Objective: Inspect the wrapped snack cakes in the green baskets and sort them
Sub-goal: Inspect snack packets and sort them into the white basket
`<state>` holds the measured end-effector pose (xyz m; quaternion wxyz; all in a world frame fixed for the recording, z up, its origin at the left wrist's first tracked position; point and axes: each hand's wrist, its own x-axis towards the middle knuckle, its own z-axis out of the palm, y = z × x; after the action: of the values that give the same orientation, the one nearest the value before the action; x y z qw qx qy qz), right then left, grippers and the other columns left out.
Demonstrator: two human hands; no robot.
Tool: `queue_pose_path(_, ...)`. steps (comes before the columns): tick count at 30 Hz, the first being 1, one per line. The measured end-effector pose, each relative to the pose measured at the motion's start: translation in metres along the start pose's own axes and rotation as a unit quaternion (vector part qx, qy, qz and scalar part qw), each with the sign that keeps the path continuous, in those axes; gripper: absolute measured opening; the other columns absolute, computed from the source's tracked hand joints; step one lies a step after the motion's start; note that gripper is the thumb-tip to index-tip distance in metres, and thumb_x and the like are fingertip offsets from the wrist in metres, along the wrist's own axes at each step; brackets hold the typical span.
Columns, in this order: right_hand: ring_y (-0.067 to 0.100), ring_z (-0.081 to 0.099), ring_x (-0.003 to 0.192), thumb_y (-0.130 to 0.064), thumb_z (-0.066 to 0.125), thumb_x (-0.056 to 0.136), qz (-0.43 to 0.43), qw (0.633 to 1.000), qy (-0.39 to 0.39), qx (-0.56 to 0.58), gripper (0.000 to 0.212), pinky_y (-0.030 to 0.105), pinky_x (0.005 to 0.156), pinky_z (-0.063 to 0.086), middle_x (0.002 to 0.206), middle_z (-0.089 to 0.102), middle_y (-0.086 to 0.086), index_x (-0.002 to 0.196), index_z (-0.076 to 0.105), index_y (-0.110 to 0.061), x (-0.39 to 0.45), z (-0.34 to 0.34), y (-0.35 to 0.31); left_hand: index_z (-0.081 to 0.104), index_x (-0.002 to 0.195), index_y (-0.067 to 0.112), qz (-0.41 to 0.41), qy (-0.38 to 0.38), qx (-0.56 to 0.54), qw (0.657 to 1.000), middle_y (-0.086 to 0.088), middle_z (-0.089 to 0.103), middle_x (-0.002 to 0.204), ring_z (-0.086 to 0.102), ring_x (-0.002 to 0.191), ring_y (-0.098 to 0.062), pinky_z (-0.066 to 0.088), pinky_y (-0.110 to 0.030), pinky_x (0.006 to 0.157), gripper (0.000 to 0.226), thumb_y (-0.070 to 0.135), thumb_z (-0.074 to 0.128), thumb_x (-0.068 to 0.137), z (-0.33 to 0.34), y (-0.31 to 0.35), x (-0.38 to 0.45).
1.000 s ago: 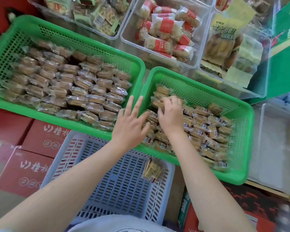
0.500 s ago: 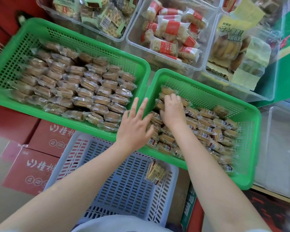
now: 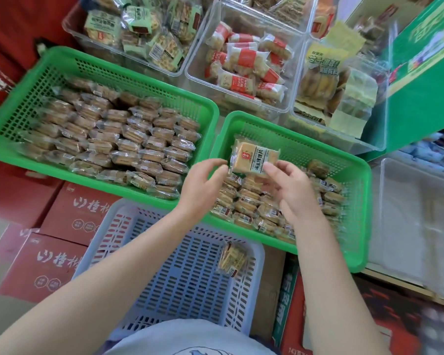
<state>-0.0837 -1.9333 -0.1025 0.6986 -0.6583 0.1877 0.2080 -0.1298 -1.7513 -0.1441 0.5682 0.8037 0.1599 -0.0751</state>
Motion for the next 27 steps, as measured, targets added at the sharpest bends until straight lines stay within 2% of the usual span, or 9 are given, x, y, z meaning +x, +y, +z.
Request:
queue_pose_path(2,0.022,0.070,0.085,-0.021,0.072,0.078,0.015,0.997,-0.036,0.060,0.041,0.025,0.065,0.056,0.108,0.073,0.011,0.114,0.059,-0.006,-0.027,0.000,0.003,0.069,0.113,0.021,-0.089,-0.037,-0.247,0.964,0.002,0.074,0.105,0.069,0.100,-0.016,0.055,-0.034,0.089,0.019,0.029,0.056,0.102,-0.010,0.024,-0.021)
queue_pose_path(4,0.020,0.070,0.082,-0.020,0.071,0.075,0.011,0.996,-0.053,0.077,0.042,0.025,0.063,0.057,0.103,0.074,0.008,0.113,0.058,-0.007,-0.049,0.001,0.007,0.070,0.108,0.016,-0.107,-0.059,-0.345,0.931,0.000,0.075,0.090,0.071,0.083,-0.016,0.060,-0.033,0.076,0.014,0.022,0.065,0.096,-0.018,0.031,-0.041)
queue_pose_path(8,0.025,0.066,0.089,-0.019,0.074,0.075,-0.031,0.997,-0.063,0.031,0.035,0.031,0.069,0.058,0.102,0.071,0.010,0.105,0.056,-0.013,-0.081,-0.002,0.017,0.074,0.106,0.012,-0.098,-0.035,-0.326,0.940,-0.004,0.077,0.096,0.072,0.087,-0.015,0.060,-0.029,0.072,0.026,0.020,0.077,0.082,-0.028,0.027,-0.073)
queue_pose_path(14,0.016,0.068,0.082,-0.036,0.057,0.089,-0.067,0.994,-0.084,0.003,0.020,0.029,0.065,0.055,0.086,0.072,-0.004,0.092,0.052,-0.017,-0.123,-0.005,0.024,0.074,0.092,0.010,-0.077,-0.050,-0.288,0.953,-0.004,0.073,0.083,0.068,0.081,-0.015,0.057,-0.027,0.068,0.005,0.012,0.070,0.093,-0.038,0.019,-0.109)
queue_pose_path(16,0.014,0.067,0.083,-0.032,0.051,0.099,-0.090,0.995,-0.042,0.000,0.018,0.029,0.068,0.054,0.081,0.070,-0.008,0.087,0.056,-0.019,-0.133,-0.004,0.031,0.071,0.087,0.011,-0.060,-0.086,-0.286,0.953,-0.003,0.071,0.080,0.066,0.079,-0.014,0.056,-0.025,0.068,0.011,0.011,0.064,0.096,-0.041,0.017,-0.120)
queue_pose_path(18,0.009,0.060,0.075,-0.028,0.049,0.104,-0.132,0.989,0.041,-0.047,0.025,0.028,0.069,0.051,0.076,0.063,-0.008,0.082,0.059,-0.024,-0.142,-0.003,0.038,0.067,0.084,0.011,-0.045,-0.126,-0.297,0.945,-0.002,0.069,0.077,0.065,0.075,-0.014,0.055,-0.023,0.066,0.018,0.010,0.058,0.099,-0.043,0.018,-0.132)
queue_pose_path(21,0.004,0.043,0.055,-0.030,0.044,0.106,-0.210,0.951,0.145,-0.173,0.028,0.016,0.053,0.037,0.067,0.050,-0.005,0.080,0.052,-0.022,-0.156,0.001,0.045,0.064,0.087,0.008,-0.030,-0.162,-0.317,0.934,-0.010,0.066,0.082,0.064,0.068,-0.014,0.053,-0.021,0.062,0.017,0.008,0.054,0.100,-0.041,0.021,-0.149)
queue_pose_path(24,0.011,0.042,0.055,-0.032,0.041,0.106,-0.270,0.918,0.158,-0.244,0.027,0.018,0.050,0.034,0.066,0.048,0.002,0.082,0.047,-0.024,-0.168,0.002,0.048,0.063,0.091,0.007,-0.030,-0.169,-0.336,0.926,-0.009,0.066,0.080,0.061,0.065,-0.014,0.053,-0.022,0.061,0.015,0.007,0.052,0.101,-0.041,0.021,-0.160)
queue_pose_path(27,0.018,0.043,0.056,-0.036,0.043,0.105,-0.253,0.935,0.138,-0.208,0.026,0.028,0.053,0.035,0.064,0.047,0.001,0.082,0.049,-0.025,-0.173,-0.002,0.052,0.064,0.090,0.009,-0.031,-0.182,-0.345,0.920,-0.004,0.065,0.076,0.059,0.066,-0.014,0.051,-0.023,0.063,0.013,0.011,0.054,0.099,-0.044,0.020,-0.166)
